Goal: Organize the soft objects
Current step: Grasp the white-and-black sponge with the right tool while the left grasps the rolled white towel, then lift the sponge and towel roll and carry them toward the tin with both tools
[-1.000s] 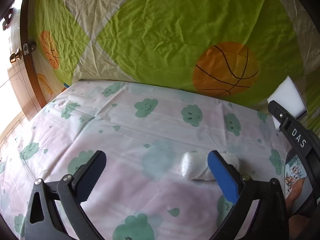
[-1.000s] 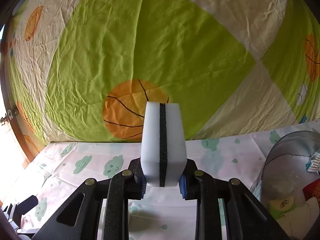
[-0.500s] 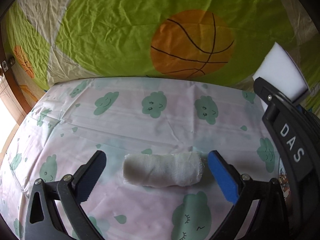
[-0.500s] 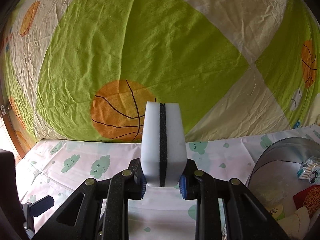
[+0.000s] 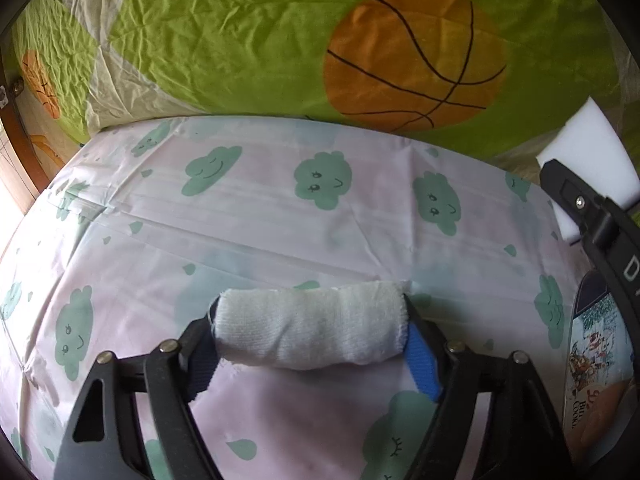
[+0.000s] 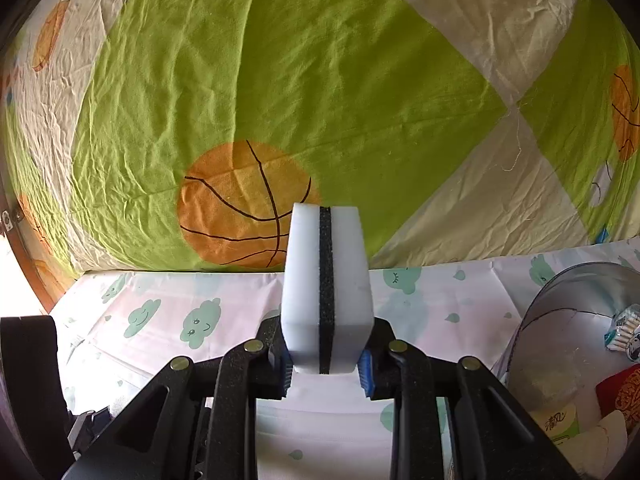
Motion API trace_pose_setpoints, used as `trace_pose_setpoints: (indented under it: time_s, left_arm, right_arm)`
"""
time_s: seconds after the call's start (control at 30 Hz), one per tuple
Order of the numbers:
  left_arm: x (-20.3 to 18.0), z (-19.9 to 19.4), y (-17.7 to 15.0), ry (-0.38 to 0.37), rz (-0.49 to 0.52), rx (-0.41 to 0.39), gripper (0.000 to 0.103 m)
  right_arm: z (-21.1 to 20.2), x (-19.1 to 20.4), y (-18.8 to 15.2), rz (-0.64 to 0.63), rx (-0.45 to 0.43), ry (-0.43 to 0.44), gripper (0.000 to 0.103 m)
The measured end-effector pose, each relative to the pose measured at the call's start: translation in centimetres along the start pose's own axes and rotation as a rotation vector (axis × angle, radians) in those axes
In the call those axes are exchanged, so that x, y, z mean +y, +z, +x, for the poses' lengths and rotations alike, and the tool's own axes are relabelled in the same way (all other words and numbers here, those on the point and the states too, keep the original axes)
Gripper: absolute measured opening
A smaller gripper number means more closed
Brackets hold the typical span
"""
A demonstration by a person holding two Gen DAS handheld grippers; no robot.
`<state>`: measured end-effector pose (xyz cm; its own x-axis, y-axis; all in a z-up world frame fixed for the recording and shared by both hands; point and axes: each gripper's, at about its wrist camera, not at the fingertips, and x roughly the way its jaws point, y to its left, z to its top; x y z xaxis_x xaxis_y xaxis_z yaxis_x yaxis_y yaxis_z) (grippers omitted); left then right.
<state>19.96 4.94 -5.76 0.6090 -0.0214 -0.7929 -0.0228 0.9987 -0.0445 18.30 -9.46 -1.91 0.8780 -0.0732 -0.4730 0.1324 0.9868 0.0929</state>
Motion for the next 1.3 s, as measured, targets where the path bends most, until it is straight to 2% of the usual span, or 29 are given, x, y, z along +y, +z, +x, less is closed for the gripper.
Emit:
trace_pose_setpoints:
  time_s: [0.2, 0.27, 0.33, 0.47, 0.57, 0.7, 0.77, 1.0, 1.3]
  left_arm:
    - [0.7, -0.1, 0.2, -0.04, -0.011, -0.006, 0.078]
    - [1.4, -0.3, 0.3, -0.056, -0.051, -0.019, 0.078]
    - [2.6, -0.8, 0.3, -0.008, -0.096, -0.039, 0.078]
    - [4.8, -2.0, 0.6, 0.126, -0.126, -0.124, 0.078]
    - [5.9, -2.5, 0.6, 0.16, -0.157, -0.152, 0.078]
    - [6.6, -2.4, 0.6, 0.181, -0.172, -0.151, 0.078]
    - [6.9, -2.4, 0.5, 0.192, -0.177, -0.149, 0.078]
    - [7.9, -2.4, -0.3, 0.192, -0.201, -0.122, 0.078]
    - [8.1, -3.4, -1.5, 0.185, -0.203, -0.13, 0.078]
  right_arm:
    - [0.1, 0.8, -0.2, -0.026, 0.016, 0.044, 0.028]
    - [0.0, 1.1, -0.3, -0.036, 0.017, 0.056, 0.028]
    - [-0.1, 1.5, -0.4, -0.041, 0.018, 0.063, 0.028]
    - [-0.5, 2.8, -0.9, -0.08, 0.03, 0.11, 0.028]
    - [-0.6, 3.9, -1.3, -0.099, 0.059, 0.174, 0.028]
    - [-1.5, 5.3, -1.9, -0.149, 0.045, 0.182, 0.028]
    - [-1.3, 5.7, -2.1, -0.163, 0.069, 0.199, 0.028]
    - [-1.7, 6.2, -2.7, -0.178, 0.089, 0.237, 0.028]
    - [-4.1, 6.6, -4.0, -0.206, 0.067, 0.252, 0.028]
